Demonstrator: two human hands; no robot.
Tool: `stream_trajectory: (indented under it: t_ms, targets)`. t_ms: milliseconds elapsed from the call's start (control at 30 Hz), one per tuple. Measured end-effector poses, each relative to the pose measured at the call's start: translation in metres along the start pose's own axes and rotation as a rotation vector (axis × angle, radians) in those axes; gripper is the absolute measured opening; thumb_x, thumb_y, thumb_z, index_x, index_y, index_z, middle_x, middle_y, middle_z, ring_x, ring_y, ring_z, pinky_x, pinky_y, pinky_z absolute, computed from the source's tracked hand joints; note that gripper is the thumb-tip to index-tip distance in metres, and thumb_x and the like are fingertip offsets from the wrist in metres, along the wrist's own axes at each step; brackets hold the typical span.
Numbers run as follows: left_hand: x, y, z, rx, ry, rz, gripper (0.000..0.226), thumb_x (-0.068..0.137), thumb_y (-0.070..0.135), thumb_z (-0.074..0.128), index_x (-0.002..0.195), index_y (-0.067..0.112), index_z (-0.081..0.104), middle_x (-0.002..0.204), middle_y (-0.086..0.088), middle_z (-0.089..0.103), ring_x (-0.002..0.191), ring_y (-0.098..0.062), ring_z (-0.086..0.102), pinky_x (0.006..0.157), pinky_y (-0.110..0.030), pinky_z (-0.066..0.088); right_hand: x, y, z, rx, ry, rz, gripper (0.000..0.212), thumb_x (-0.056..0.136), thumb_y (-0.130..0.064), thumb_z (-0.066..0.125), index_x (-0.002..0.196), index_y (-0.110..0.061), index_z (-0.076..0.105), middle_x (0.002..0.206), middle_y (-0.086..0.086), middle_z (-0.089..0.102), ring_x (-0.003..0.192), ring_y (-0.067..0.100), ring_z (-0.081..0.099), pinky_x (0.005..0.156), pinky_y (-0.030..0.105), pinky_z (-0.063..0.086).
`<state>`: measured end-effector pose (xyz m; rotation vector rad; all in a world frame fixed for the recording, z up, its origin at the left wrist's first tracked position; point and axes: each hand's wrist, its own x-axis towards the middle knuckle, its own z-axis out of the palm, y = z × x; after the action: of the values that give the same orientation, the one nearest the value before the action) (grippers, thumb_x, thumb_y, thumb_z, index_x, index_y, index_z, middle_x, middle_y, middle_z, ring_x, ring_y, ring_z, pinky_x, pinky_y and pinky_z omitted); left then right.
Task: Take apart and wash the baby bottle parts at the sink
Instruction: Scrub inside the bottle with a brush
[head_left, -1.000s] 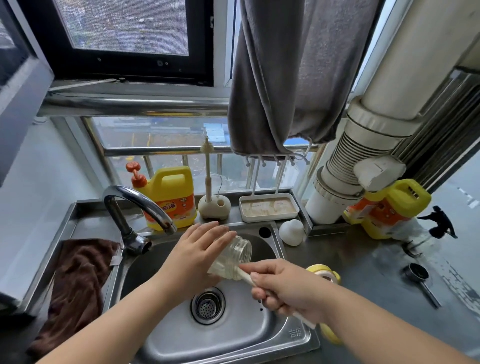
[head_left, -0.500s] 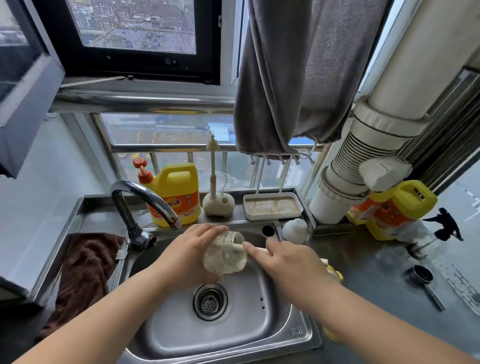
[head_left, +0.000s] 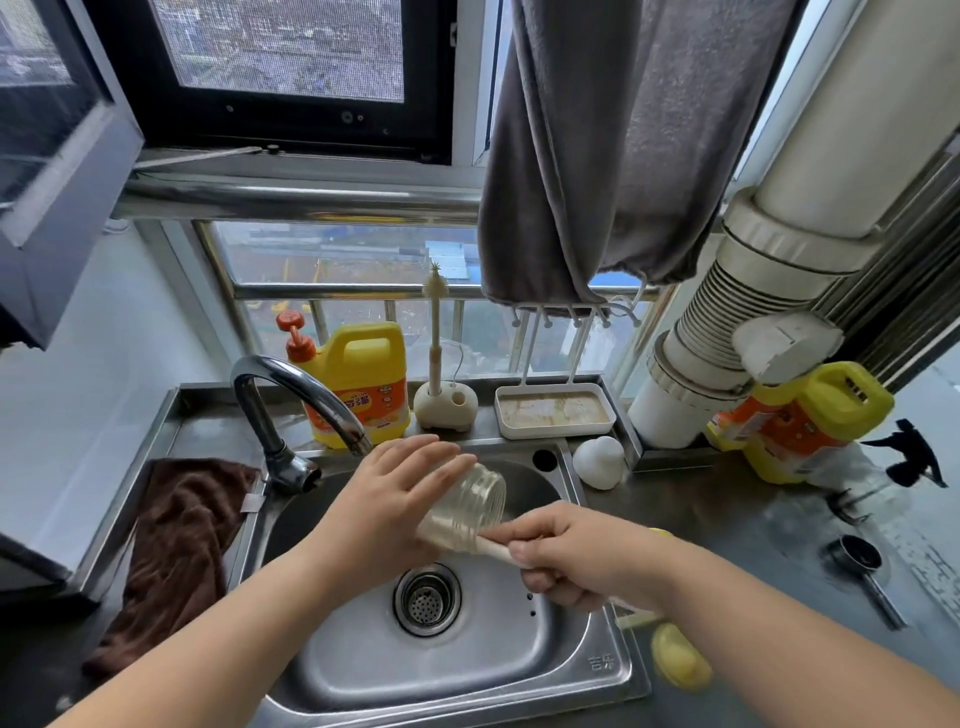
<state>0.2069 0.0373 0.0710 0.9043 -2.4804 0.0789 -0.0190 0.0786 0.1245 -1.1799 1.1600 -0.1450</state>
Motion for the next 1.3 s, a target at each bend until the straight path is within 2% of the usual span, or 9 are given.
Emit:
stream_trajectory:
  t_ms: [200,400,467,600,733,867,1033,1200,1300]
  targets:
    - [0.0,-0.003,0.002,-0.073,-0.013,-0.077,0.102,0.048,0.043,0.09,0.134,0.016,0.043,0.128,-0.005,0.057,0.12,-0.028,0.051,0.093,-0.049,0.049,-0.011,-0.002,0.005,0.212,-0.009,-0.028,0.032,0.103,-0.017,0.037,0.115,-0.036,0.06,0.059,-0.005,0.041,0.043,0.003,0.03,0.037,0.012,0.021]
    - [0.007,-0.001,0.006,-0.121,-0.084,-0.02,0.093,0.048,0.044,0.085,0.129,0.018,0.047,0.122,-0.003,0.06,0.113,-0.019,0.05,0.095,-0.036,0.047,-0.006,-0.005,0.002,-0.734,0.192,-0.162,0.042,0.099,-0.016,0.043,0.135,-0.038,0.05,0.093,-0.009,0.062,0.066,-0.006,0.05,0.065,0.01,0.039]
    - [0.008,0.0,0.009,-0.152,-0.138,-0.07,0.094,0.046,0.045,0.084,0.13,0.019,0.049,0.122,0.001,0.059,0.113,-0.014,0.047,0.095,-0.029,0.045,-0.005,-0.006,0.001,-1.126,0.344,-0.119,0.057,0.094,-0.009,0.046,0.139,-0.044,0.04,0.113,0.001,0.061,0.09,0.013,0.06,0.072,0.026,0.041]
    - [0.015,-0.001,0.01,-0.271,-0.271,-0.222,0.096,0.055,0.043,0.083,0.14,0.027,0.04,0.135,0.011,0.046,0.125,-0.01,0.039,0.103,-0.022,0.037,-0.001,0.012,-0.003,-1.623,0.76,-0.419,0.073,0.047,-0.004,0.071,0.114,-0.03,0.069,0.066,0.003,0.058,0.041,0.021,0.053,0.034,0.024,0.032]
    - [0.019,-0.001,0.01,-0.22,-0.285,-0.171,0.095,0.054,0.04,0.083,0.138,0.025,0.043,0.132,0.009,0.049,0.123,-0.014,0.043,0.101,-0.027,0.041,-0.002,0.022,0.003,-1.56,0.738,-0.279,0.075,0.043,-0.009,0.079,0.114,-0.03,0.07,0.064,0.005,0.057,0.039,0.022,0.051,0.035,0.022,0.033]
    - [0.016,0.005,0.02,-0.099,-0.218,-0.053,0.096,0.042,0.044,0.086,0.127,0.02,0.051,0.116,0.0,0.062,0.105,-0.022,0.059,0.083,-0.034,0.055,-0.008,0.014,0.008,-1.093,0.476,-0.045,0.052,0.093,-0.013,0.042,0.136,-0.043,0.042,0.107,0.002,0.061,0.085,0.024,0.061,0.065,0.032,0.043]
    - [0.012,0.005,0.023,-0.056,-0.135,0.002,0.097,0.043,0.046,0.087,0.128,0.021,0.047,0.117,-0.002,0.062,0.106,-0.025,0.06,0.084,-0.04,0.055,-0.019,0.016,-0.008,-0.452,0.195,0.006,0.035,0.1,-0.028,0.04,0.126,-0.046,0.056,0.053,-0.016,0.049,0.05,0.008,0.041,0.049,0.02,0.035]
    - [0.015,0.001,0.016,-0.023,-0.181,-0.034,0.1,0.04,0.045,0.088,0.129,0.019,0.049,0.117,-0.003,0.063,0.105,-0.025,0.062,0.084,-0.038,0.055,-0.027,0.009,-0.003,-1.043,0.496,0.006,0.054,0.097,-0.012,0.04,0.138,-0.047,0.038,0.097,0.0,0.055,0.08,0.022,0.055,0.064,0.027,0.035]
    - [0.015,0.0,0.013,-0.146,-0.23,-0.125,0.1,0.045,0.04,0.086,0.135,0.022,0.048,0.127,0.001,0.057,0.115,-0.022,0.054,0.093,-0.033,0.049,-0.026,0.025,-0.002,-1.547,0.863,-0.258,0.057,0.078,-0.006,0.058,0.128,-0.033,0.059,0.077,0.005,0.056,0.058,0.026,0.057,0.045,0.029,0.034]
